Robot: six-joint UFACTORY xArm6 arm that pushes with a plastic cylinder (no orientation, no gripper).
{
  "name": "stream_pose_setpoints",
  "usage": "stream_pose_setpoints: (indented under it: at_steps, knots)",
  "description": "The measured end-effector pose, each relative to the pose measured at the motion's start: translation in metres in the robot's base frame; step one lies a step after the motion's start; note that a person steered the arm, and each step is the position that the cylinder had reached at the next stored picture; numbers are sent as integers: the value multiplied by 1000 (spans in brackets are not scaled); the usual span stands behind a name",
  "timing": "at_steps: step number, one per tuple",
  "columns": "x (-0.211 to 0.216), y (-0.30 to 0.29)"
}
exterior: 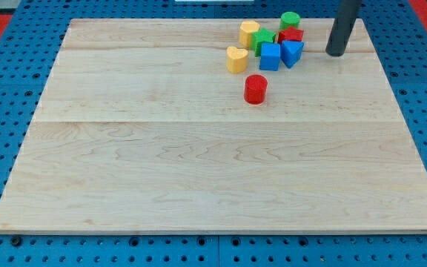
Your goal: Move the blue cube to the top center of the board
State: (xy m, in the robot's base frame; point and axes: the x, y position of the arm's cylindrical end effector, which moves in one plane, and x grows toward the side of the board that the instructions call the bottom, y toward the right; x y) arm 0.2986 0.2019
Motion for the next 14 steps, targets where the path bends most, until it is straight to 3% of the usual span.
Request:
stream_pose_setpoints:
  at_steps: [5,9,11,14]
  knots:
    - [26,-133]
    - [20,-75]
    - [16,-124]
    - [-7,-150]
